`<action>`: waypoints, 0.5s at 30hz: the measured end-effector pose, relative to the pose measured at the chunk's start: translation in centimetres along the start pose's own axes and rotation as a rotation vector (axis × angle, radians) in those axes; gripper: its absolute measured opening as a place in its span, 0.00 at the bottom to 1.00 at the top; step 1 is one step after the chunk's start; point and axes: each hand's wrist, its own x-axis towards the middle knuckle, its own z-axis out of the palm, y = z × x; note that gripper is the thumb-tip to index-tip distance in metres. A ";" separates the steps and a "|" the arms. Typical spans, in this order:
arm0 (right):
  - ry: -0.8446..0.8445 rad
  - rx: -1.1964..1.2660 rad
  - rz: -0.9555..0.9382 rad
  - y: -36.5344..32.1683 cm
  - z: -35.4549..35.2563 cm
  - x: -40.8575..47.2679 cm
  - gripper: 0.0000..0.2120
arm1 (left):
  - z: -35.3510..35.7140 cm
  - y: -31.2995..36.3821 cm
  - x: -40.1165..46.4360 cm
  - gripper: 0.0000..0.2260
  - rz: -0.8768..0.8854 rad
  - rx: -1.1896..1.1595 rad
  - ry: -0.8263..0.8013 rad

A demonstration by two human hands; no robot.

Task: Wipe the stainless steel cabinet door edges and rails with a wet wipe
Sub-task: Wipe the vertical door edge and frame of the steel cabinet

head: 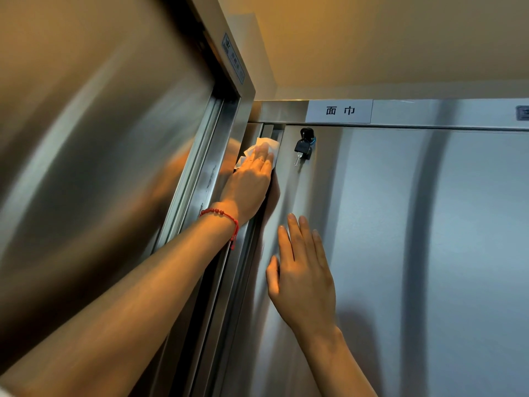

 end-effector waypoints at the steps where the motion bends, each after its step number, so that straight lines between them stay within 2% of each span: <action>1: 0.000 0.001 0.002 0.0 0.0 0.0 0.22 | -0.1 -0.1 0.4 0.25 0.006 0.007 -0.005; 15: 0.013 0.013 0.005 0.0 0.2 0.0 0.23 | -0.8 -0.4 2.7 0.26 -0.016 0.003 -0.054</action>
